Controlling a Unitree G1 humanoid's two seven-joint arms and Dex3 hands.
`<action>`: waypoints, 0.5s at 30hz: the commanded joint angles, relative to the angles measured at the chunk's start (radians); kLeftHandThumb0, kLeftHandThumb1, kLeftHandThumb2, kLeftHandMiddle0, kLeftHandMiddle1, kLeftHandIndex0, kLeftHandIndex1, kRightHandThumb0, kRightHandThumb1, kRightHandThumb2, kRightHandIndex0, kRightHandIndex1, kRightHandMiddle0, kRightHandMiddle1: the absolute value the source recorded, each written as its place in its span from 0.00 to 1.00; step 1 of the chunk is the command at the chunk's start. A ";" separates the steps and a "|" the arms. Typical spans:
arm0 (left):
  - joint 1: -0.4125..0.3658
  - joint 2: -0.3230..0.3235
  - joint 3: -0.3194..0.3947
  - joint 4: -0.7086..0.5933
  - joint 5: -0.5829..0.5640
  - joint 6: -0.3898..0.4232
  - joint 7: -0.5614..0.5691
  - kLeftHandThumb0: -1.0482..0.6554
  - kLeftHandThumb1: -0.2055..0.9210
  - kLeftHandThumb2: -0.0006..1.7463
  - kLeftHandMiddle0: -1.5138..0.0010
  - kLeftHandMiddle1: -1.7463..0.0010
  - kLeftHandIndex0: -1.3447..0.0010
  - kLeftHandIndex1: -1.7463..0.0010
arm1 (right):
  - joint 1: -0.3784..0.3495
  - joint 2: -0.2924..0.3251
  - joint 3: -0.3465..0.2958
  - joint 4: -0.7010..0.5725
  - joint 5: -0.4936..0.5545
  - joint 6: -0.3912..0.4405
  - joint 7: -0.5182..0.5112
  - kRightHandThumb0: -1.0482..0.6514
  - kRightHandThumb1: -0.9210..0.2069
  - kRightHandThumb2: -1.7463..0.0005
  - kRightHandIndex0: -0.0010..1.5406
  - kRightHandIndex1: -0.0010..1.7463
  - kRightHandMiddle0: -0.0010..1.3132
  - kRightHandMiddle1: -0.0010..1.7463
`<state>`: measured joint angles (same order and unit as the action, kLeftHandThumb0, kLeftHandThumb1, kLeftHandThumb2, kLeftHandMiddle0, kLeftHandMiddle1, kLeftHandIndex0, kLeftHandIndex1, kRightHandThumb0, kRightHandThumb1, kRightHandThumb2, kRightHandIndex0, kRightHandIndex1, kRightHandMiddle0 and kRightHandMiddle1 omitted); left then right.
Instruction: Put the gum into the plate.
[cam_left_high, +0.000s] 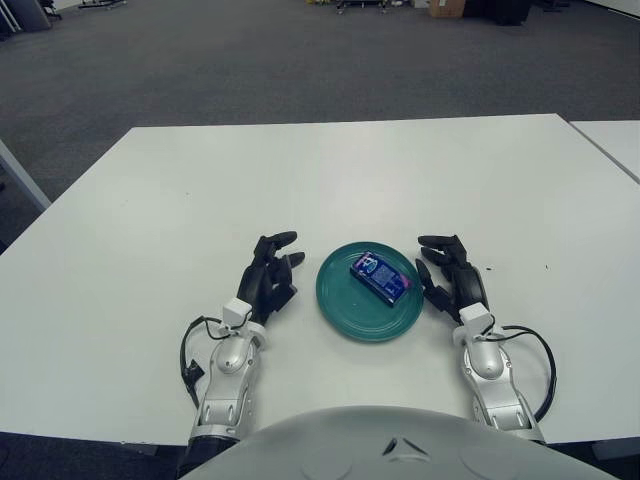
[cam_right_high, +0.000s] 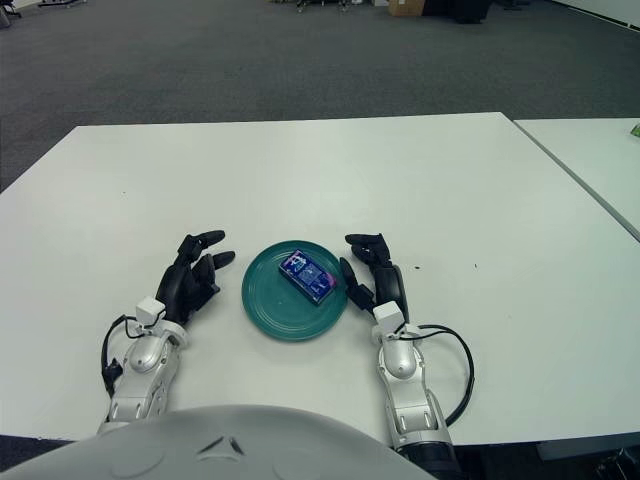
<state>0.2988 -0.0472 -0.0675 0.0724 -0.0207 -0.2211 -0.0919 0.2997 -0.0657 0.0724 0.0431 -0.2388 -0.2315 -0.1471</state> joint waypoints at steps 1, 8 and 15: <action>0.049 0.000 -0.008 0.045 -0.006 0.037 -0.004 0.18 1.00 0.50 0.71 0.44 0.87 0.32 | 0.078 -0.002 -0.009 0.069 0.012 0.083 0.015 0.28 0.00 0.65 0.32 0.27 0.14 0.61; 0.044 -0.028 -0.019 0.045 -0.035 0.025 -0.012 0.16 1.00 0.49 0.71 0.40 0.88 0.29 | 0.077 0.001 -0.011 0.068 0.014 0.080 0.013 0.29 0.00 0.65 0.32 0.26 0.14 0.61; 0.029 -0.031 -0.023 0.072 -0.063 -0.018 -0.041 0.14 1.00 0.48 0.71 0.36 0.86 0.26 | 0.075 0.003 -0.014 0.074 0.013 0.073 0.007 0.29 0.00 0.65 0.33 0.26 0.14 0.61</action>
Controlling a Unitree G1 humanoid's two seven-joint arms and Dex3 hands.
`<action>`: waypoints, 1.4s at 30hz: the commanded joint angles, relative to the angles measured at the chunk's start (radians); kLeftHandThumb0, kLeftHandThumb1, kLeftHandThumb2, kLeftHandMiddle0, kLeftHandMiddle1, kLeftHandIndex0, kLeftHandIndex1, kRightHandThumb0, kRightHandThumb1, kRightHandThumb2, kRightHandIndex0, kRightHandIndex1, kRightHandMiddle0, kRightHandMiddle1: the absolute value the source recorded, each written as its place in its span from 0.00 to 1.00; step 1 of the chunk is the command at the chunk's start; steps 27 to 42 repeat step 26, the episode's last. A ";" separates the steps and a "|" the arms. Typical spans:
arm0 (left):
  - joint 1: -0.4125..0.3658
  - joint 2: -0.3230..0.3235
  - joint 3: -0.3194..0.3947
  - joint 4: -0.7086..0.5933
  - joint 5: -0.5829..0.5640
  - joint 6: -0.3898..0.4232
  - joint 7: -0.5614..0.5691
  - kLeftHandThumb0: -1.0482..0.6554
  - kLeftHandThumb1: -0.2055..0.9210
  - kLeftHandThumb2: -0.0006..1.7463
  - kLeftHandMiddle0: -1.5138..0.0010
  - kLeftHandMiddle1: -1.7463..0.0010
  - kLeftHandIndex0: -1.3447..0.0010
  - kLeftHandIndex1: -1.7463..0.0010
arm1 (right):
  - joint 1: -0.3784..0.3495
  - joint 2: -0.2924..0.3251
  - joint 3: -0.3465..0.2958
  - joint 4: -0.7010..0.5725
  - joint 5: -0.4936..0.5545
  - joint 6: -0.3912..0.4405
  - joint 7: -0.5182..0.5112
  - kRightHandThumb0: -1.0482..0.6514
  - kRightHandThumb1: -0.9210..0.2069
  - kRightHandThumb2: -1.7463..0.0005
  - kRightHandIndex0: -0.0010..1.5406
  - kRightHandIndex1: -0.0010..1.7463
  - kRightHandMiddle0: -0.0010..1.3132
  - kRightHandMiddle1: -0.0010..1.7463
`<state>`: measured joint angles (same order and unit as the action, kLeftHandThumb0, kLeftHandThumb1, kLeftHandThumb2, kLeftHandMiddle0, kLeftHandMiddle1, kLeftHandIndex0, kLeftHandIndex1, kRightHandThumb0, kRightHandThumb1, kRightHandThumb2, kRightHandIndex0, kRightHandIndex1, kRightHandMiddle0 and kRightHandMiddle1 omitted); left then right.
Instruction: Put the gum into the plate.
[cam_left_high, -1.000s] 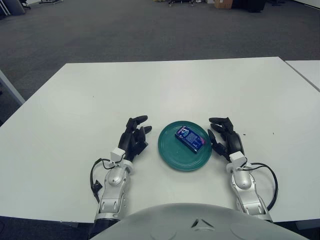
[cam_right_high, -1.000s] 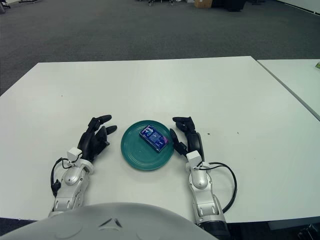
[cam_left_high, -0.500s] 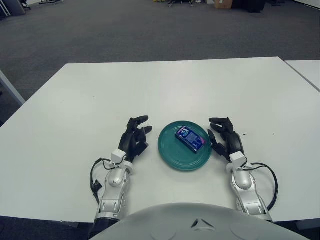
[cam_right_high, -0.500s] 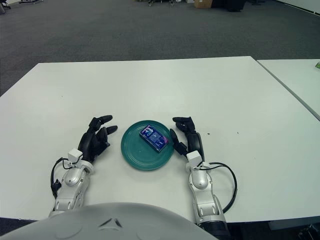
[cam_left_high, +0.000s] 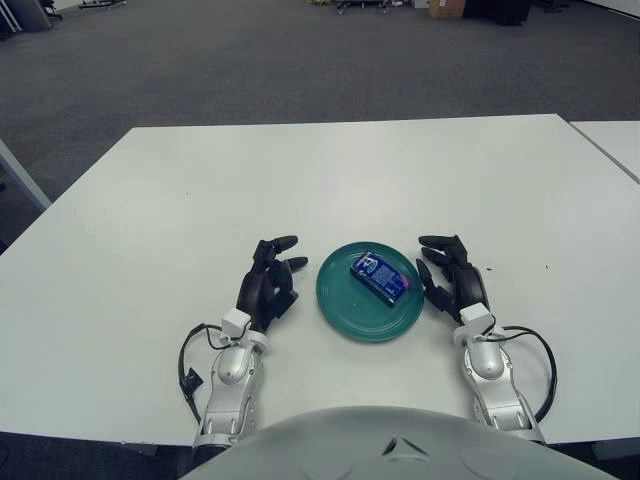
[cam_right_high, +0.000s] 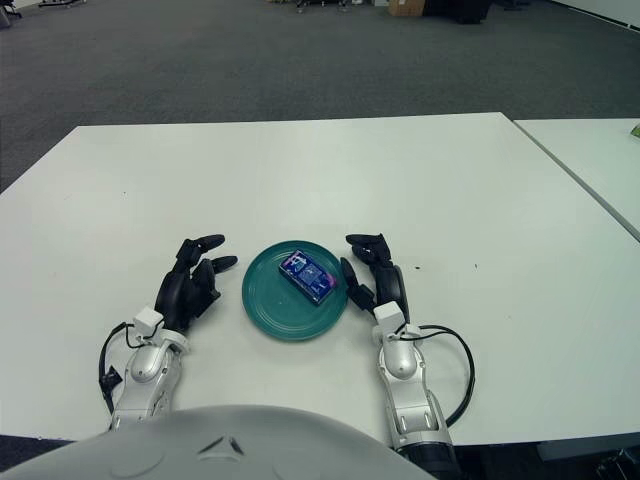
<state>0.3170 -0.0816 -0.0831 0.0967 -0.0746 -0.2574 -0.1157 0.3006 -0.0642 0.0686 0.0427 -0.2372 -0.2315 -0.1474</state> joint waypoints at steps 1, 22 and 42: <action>0.009 0.004 -0.007 0.053 -0.007 0.011 -0.018 0.14 1.00 0.48 0.71 0.36 0.86 0.26 | 0.074 0.001 -0.011 0.075 0.013 0.072 0.007 0.29 0.00 0.65 0.33 0.26 0.14 0.61; 0.002 0.026 -0.015 0.046 0.038 0.028 0.003 0.15 1.00 0.48 0.72 0.37 0.85 0.27 | 0.072 0.020 -0.027 0.082 0.027 0.069 -0.008 0.30 0.00 0.66 0.35 0.27 0.09 0.60; -0.001 0.023 -0.012 0.050 0.037 0.019 0.003 0.14 1.00 0.48 0.72 0.37 0.85 0.27 | 0.070 0.024 -0.029 0.085 0.034 0.065 -0.007 0.31 0.00 0.67 0.36 0.28 0.08 0.61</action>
